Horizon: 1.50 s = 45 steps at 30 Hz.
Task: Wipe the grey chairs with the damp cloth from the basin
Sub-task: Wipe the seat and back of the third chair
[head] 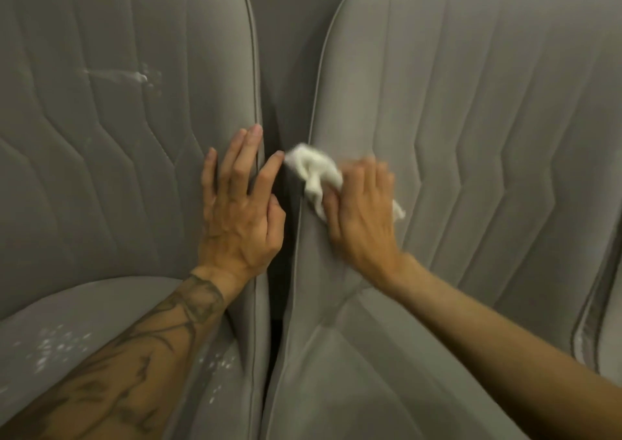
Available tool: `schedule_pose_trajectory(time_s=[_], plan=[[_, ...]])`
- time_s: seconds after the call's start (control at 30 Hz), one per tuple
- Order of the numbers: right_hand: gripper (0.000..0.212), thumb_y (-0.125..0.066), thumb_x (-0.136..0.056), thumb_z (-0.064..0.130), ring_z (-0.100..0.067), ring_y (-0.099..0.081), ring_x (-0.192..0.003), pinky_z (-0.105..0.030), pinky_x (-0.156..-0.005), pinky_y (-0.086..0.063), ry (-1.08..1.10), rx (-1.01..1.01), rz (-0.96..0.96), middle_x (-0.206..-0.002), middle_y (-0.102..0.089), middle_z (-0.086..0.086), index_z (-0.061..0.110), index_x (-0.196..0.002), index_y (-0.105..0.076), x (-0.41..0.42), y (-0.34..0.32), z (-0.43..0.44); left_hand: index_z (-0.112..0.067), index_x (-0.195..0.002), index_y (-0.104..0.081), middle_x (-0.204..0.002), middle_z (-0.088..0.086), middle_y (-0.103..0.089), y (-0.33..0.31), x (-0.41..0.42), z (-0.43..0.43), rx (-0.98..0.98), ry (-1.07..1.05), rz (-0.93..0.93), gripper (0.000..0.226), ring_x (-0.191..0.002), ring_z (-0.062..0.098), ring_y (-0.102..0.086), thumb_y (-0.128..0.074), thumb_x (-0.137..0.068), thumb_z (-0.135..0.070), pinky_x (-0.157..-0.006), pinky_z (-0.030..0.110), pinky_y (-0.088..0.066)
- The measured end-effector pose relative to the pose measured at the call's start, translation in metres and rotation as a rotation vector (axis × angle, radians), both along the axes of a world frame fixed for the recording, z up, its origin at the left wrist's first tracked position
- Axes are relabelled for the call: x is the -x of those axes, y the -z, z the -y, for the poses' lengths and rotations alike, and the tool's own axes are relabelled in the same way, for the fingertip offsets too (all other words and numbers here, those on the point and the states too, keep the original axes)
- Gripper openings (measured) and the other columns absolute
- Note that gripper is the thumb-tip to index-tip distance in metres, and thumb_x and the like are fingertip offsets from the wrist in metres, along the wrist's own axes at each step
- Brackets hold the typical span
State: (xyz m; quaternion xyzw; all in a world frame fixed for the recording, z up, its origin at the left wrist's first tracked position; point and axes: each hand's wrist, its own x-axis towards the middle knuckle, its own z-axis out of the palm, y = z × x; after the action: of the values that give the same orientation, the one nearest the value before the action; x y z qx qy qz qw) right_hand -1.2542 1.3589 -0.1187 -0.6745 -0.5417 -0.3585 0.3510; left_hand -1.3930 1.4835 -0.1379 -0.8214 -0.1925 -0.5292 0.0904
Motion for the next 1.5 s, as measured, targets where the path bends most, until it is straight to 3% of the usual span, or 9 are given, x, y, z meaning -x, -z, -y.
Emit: schedule_pose_trajectory(time_s=[0.13,0.33,0.43,0.57,0.8,1.0,1.23,1.33,1.5], plan=[[0.024,-0.046,-0.101,0.032,-0.029,-0.048,-0.086,-0.041,-0.077,-0.035,0.005,0.13,0.121,-0.103,-0.053,-0.012,0.01,-0.105,-0.055,-0.006,0.008,0.015,-0.012,-0.147,-0.053,-0.168,0.014,-0.026,-0.001,-0.001,0.0,-0.003,0.003,-0.01,0.061,-0.16,0.031,-0.019,-0.053,-0.086,-0.015,-0.129,0.059,-0.012],[0.024,-0.042,-0.104,0.033,-0.028,-0.046,-0.087,-0.044,-0.078,-0.036,0.173,-0.181,0.019,-0.099,-0.051,-0.013,0.011,-0.103,-0.052,-0.027,-0.066,-0.031,-0.013,-0.143,-0.055,-0.169,0.012,-0.025,0.0,0.0,-0.001,-0.002,-0.004,-0.017,0.061,-0.161,0.026,-0.015,-0.054,-0.083,-0.015,-0.129,0.058,-0.012],[0.035,-0.036,-0.105,0.035,-0.029,-0.046,-0.086,-0.047,-0.079,-0.04,0.076,-0.079,-0.038,-0.098,-0.051,-0.016,0.005,-0.102,-0.055,-0.005,-0.007,-0.008,-0.013,-0.143,-0.055,-0.169,0.012,-0.026,-0.001,0.0,-0.002,-0.002,-0.009,-0.014,0.062,-0.161,0.027,-0.017,-0.056,-0.082,-0.015,-0.128,0.06,-0.014],[0.025,-0.045,-0.102,0.032,-0.027,-0.047,-0.085,-0.044,-0.077,-0.039,-0.056,0.173,0.026,-0.105,-0.052,-0.01,0.011,-0.106,-0.057,0.013,0.059,0.033,-0.012,-0.142,-0.056,-0.168,0.014,-0.027,-0.002,0.001,-0.001,0.006,-0.015,-0.021,0.06,-0.16,0.03,-0.019,-0.055,-0.082,-0.016,-0.127,0.061,-0.015],[0.033,-0.032,-0.106,0.036,-0.026,-0.043,-0.087,-0.043,-0.078,-0.037,0.152,-0.216,-0.098,-0.097,-0.048,-0.011,0.009,-0.102,-0.051,-0.022,-0.033,-0.024,-0.012,-0.141,-0.057,-0.169,0.013,-0.027,0.0,-0.001,0.0,-0.007,-0.011,-0.006,0.06,-0.161,0.028,-0.017,-0.055,-0.082,-0.014,-0.13,0.055,-0.01],[0.024,-0.037,-0.105,0.031,-0.026,-0.046,-0.088,-0.041,-0.082,-0.038,-0.06,0.021,-0.068,-0.105,-0.052,-0.012,0.011,-0.107,-0.049,0.01,0.069,0.027,-0.012,-0.14,-0.057,-0.168,0.014,-0.028,0.0,0.0,0.001,-0.008,-0.025,-0.004,0.058,-0.16,0.03,-0.019,-0.055,-0.082,-0.015,-0.13,0.056,-0.012],[0.022,-0.039,-0.104,0.028,-0.024,-0.044,-0.089,-0.047,-0.079,-0.041,0.073,-0.172,-0.223,-0.103,-0.047,-0.009,0.009,-0.106,-0.049,-0.011,0.02,-0.002,-0.012,-0.139,-0.056,-0.169,0.012,-0.024,-0.001,0.001,0.002,0.0,-0.022,-0.025,0.057,-0.16,0.031,-0.018,-0.056,-0.082,-0.015,-0.129,0.057,-0.011],[0.028,-0.036,-0.106,0.033,-0.023,-0.044,-0.085,-0.045,-0.076,-0.042,0.067,-0.065,-0.29,-0.099,-0.047,-0.01,0.008,-0.106,-0.048,0.018,0.06,0.015,-0.013,-0.139,-0.055,-0.169,0.013,-0.024,0.0,0.001,0.002,-0.005,-0.033,-0.034,0.056,-0.16,0.031,-0.018,-0.056,-0.083,-0.016,-0.129,0.057,-0.011],[0.028,-0.033,-0.105,0.038,-0.023,-0.047,-0.083,-0.047,-0.075,-0.047,-0.019,0.449,-0.186,-0.098,-0.048,-0.004,0.017,-0.101,-0.051,0.065,0.128,0.064,-0.013,-0.14,-0.054,-0.169,0.015,-0.026,-0.002,0.005,0.004,0.003,-0.039,-0.043,0.054,-0.16,0.031,-0.019,-0.056,-0.087,-0.018,-0.129,0.057,-0.012]])
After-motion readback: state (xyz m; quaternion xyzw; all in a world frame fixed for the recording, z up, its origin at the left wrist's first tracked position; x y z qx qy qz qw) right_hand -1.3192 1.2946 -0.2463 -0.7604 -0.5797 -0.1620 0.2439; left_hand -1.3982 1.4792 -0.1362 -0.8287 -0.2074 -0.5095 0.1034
